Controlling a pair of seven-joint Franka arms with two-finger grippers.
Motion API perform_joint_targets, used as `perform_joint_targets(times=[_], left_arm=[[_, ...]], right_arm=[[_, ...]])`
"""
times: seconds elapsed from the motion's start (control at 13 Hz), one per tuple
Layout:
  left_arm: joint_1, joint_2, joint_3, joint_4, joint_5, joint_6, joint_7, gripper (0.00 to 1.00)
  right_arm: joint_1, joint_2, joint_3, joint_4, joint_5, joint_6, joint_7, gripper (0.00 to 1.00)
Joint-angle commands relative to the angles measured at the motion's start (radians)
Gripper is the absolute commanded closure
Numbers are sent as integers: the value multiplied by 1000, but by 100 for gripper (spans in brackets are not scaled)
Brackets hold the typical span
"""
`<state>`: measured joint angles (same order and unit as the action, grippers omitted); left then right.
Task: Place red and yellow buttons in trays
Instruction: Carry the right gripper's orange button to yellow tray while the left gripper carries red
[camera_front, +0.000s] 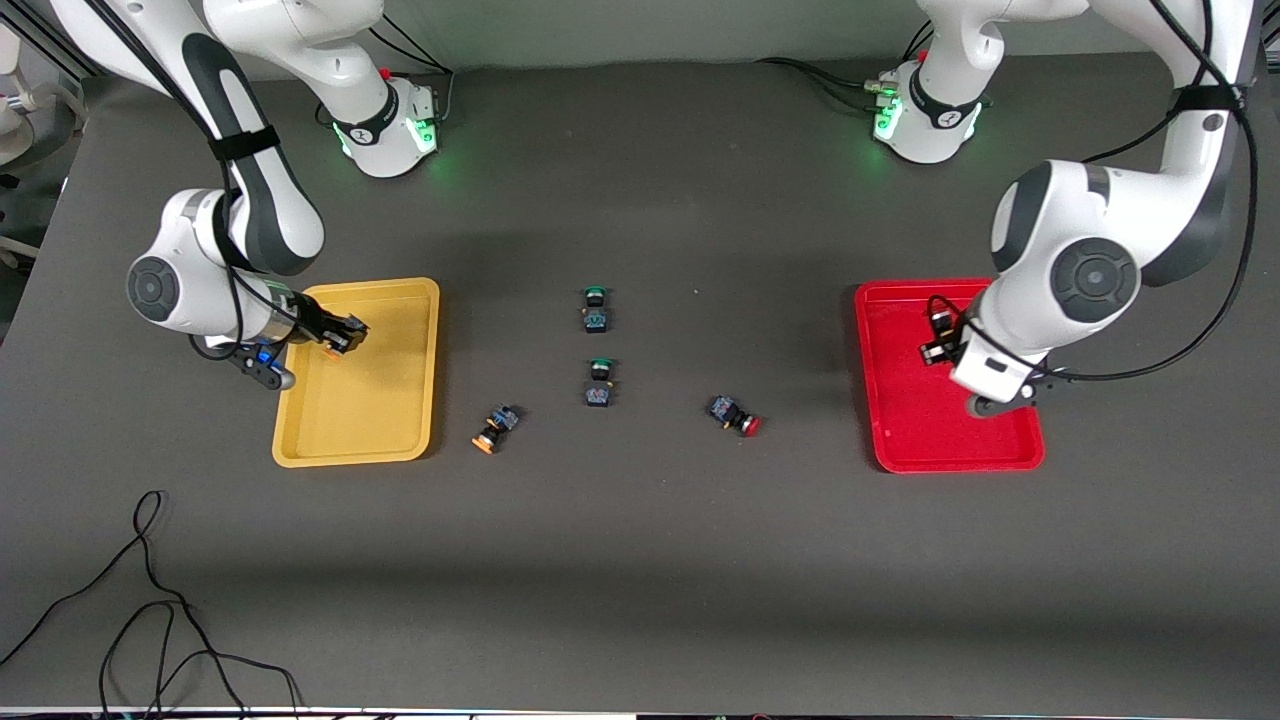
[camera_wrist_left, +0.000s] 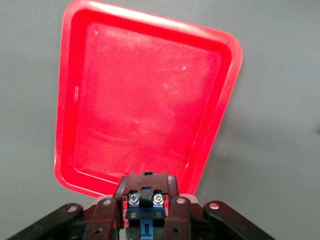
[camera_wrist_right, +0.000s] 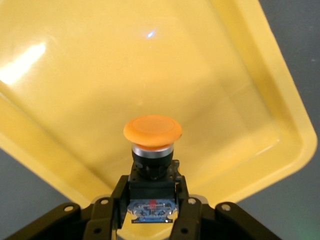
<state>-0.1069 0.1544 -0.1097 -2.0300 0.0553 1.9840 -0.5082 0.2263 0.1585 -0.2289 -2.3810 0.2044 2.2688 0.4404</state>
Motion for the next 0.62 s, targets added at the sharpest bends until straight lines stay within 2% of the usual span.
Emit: perform_joint_targets(times=[0.0,0.15,0.23,0.31,0.38,0.54], left_arm=[[2,-42,-15,-120,-8,106,80,100],[36,-44,-15,-241,-8,246,103,100],[41,-47,-15,-315,-8,333,106,100],[41,-42,-13,-382,-8,428,106,100],[41,-33,-13,-445,-8,528,106,100],[41,-12,-13,-498,-8,608,105,100]], right_arm=[[16,74,-10,5,39,63,-40,84],[15,81,-10,5,39,64,-45,67],[13,84,-10,5,41,64,-57,51],[13,81,-10,6,44,63,-57,12],[13,73,-10,11,53,58,-55,0],[14,23,-10,19,52,40,-48,0]])
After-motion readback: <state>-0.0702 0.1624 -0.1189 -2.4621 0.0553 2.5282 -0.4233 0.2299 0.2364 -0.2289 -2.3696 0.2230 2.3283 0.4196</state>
